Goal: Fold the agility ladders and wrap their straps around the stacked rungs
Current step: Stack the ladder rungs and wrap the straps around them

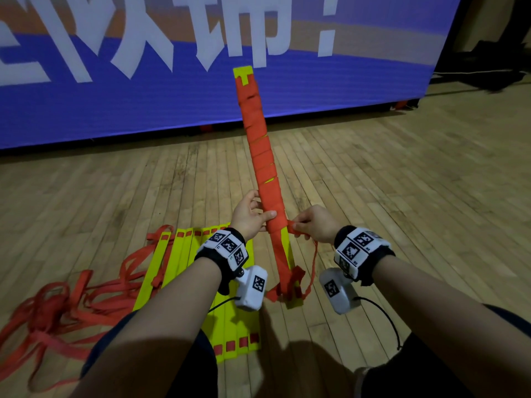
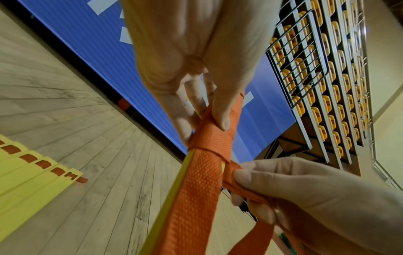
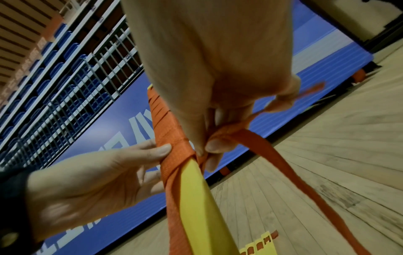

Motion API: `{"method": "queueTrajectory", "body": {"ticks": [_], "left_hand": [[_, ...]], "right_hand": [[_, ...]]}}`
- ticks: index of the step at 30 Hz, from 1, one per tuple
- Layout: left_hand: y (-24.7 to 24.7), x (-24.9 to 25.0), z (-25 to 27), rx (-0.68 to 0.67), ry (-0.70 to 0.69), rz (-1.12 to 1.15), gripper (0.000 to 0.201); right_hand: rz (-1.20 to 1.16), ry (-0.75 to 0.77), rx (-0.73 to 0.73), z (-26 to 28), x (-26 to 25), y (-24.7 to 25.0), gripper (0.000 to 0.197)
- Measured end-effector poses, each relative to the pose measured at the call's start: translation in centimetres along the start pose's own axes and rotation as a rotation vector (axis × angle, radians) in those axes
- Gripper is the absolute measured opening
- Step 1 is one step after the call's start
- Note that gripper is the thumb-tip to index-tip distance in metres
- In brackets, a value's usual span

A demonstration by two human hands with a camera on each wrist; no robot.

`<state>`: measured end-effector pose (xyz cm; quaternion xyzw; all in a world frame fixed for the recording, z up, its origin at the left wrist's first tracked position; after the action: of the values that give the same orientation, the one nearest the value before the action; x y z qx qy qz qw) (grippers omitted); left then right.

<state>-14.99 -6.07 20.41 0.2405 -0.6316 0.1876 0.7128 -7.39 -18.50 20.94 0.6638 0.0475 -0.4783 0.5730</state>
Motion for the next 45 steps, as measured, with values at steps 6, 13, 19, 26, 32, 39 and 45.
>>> {"method": "queueTrajectory", "body": {"ticks": [6, 13, 19, 26, 32, 39, 45], "left_hand": [[0.1, 0.2, 0.1, 0.036, -0.039, -0.034, 0.032], [-0.4, 0.6, 0.3, 0.032, -0.073, -0.037, 0.038], [-0.8, 0.9, 0.3, 0.019, -0.065, -0.011, 0.037], [-2.2, 0.4, 0.8, -0.252, 0.050, 0.088, 0.049], [-2.3, 0.4, 1.0, -0.331, 0.064, 0.105, 0.052], [-2.6, 0.0, 1.1, -0.374, 0.102, 0.074, 0.036], [-2.5, -0.6, 1.6, -0.399, 0.163, 0.073, 0.043]], "right_hand": [[0.030, 0.021, 0.040, -0.3, -0.4, -0.2, 0.023], [0.205, -0.086, 0.036, 0.4, -0.5, -0.7, 0.040], [0.345, -0.090, 0.152, 0.9, -0.9, -0.3, 0.039], [0.201, -0.106, 0.111, 0.7, -0.1, 0.4, 0.032], [0.129, -0.095, 0.079, 0.9, 0.1, -0.1, 0.032], [0.096, -0.078, 0.048, 0.9, 0.0, -0.5, 0.031], [0.077, -0.082, 0.014, 0.4, 0.2, -1.1, 0.037]]}}
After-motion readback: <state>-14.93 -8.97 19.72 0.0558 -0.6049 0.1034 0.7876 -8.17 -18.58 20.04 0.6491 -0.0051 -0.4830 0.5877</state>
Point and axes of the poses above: each hand's wrist, its own z-axis away from the middle knuckle, its own y-axis out of the back of the hand, x = y × z, the point moved 9 cm from there along -z, towards the middle knuckle, and after that the axes turned 2 degrees about y, right-handed, at the moved point
